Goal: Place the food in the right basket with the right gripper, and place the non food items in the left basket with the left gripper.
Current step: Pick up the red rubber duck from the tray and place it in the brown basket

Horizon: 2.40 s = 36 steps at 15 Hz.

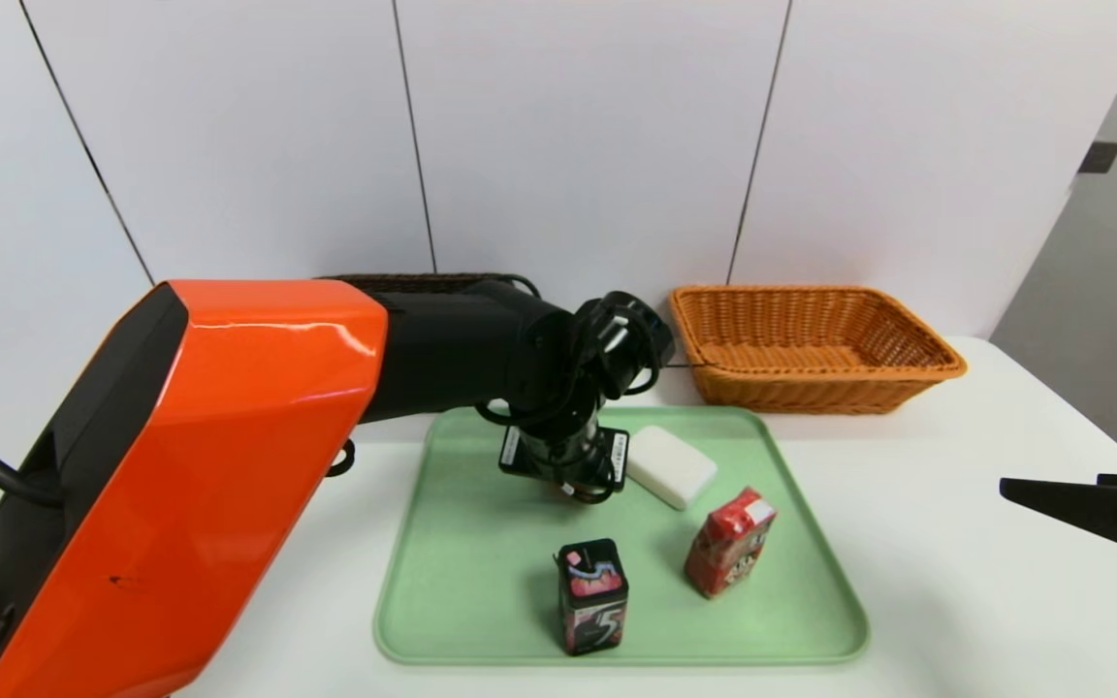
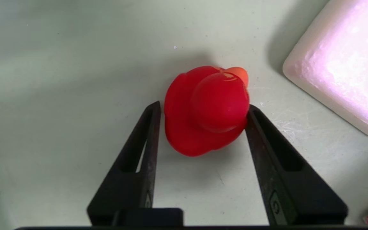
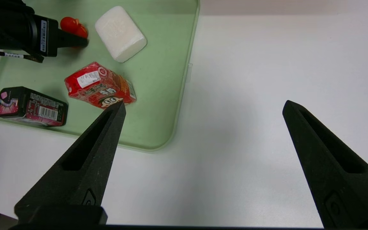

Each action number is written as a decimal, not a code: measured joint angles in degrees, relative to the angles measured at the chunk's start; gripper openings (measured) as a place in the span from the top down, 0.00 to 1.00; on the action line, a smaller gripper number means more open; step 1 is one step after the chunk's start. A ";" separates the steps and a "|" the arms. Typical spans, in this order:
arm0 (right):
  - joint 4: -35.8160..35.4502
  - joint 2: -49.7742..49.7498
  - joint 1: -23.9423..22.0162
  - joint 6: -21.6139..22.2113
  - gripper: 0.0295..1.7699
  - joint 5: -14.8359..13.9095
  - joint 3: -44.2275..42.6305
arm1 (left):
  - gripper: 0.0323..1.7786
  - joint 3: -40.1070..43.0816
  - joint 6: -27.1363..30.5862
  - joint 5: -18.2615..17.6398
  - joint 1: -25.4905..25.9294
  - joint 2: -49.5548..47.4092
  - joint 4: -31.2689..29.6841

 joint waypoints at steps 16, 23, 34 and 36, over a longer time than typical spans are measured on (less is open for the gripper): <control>0.00 -0.04 0.00 -0.10 0.04 0.15 0.00 | 0.63 0.02 10.89 0.05 1.40 -19.05 2.65; -0.07 -0.61 0.00 -0.16 0.04 0.17 1.18 | 0.64 -0.05 17.98 -0.26 16.53 -18.52 -3.36; -0.09 -0.96 0.04 -0.27 0.04 0.37 2.10 | 0.64 -0.05 20.52 -0.63 21.75 -5.33 -12.96; -0.09 -0.96 0.04 -0.27 0.04 0.37 2.12 | 0.64 -0.05 20.74 -0.63 22.10 -4.66 -13.01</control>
